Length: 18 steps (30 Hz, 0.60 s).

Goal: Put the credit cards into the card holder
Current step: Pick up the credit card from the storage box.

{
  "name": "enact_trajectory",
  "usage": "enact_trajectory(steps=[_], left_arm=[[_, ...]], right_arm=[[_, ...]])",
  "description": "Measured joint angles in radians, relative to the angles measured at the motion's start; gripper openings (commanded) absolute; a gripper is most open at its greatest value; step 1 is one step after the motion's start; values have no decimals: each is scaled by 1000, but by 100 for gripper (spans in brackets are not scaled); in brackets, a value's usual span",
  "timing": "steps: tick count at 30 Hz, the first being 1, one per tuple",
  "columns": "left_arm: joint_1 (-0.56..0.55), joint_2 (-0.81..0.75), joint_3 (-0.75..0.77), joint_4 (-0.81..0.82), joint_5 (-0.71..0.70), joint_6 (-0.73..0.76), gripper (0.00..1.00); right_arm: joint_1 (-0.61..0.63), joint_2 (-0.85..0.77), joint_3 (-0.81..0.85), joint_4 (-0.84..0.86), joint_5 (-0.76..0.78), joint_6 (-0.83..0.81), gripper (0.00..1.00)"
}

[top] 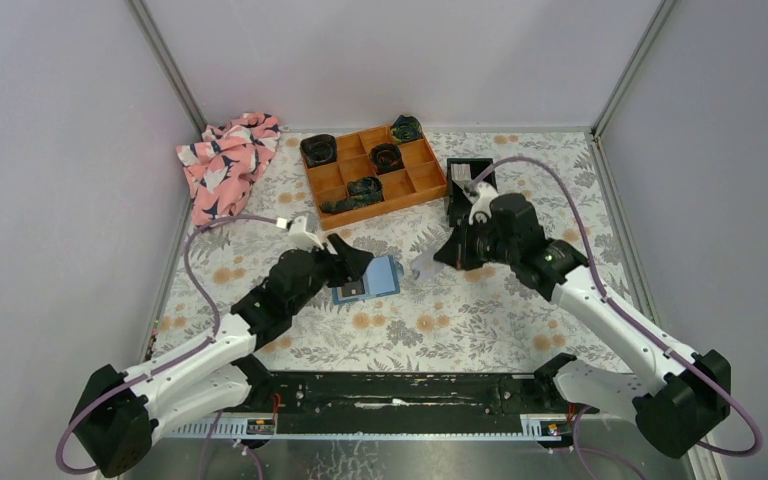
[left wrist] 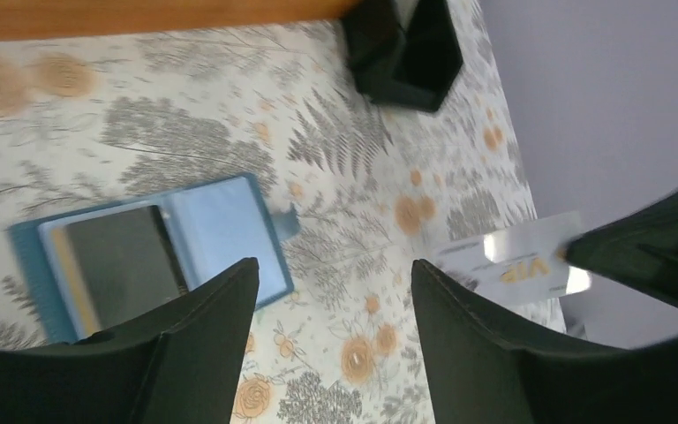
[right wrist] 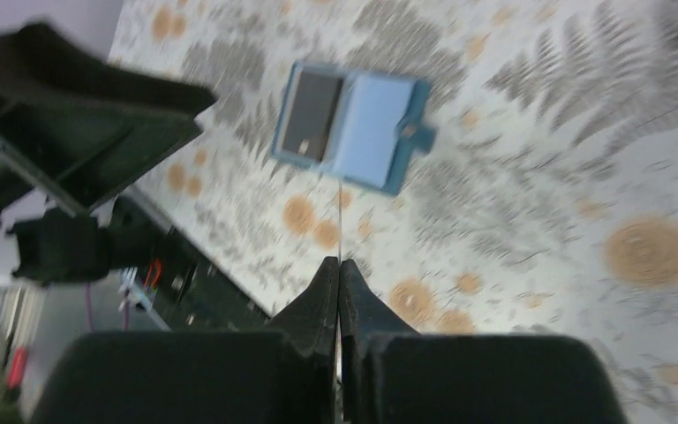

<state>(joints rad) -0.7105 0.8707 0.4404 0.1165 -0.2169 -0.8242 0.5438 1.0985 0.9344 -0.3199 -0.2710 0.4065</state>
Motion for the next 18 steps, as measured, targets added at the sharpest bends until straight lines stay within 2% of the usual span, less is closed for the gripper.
enact_trajectory(steps=[6, 11, 18], left_arm=[[0, 98, 0, 140, 251, 80, 77], [0, 196, 0, 246, 446, 103, 75], [0, 262, -2, 380, 624, 102, 70]], right_arm=[[60, -58, -117, 25, -180, 48, 0], [66, -89, -155, 75, -297, 84, 0], [66, -89, -196, 126, -390, 116, 0]])
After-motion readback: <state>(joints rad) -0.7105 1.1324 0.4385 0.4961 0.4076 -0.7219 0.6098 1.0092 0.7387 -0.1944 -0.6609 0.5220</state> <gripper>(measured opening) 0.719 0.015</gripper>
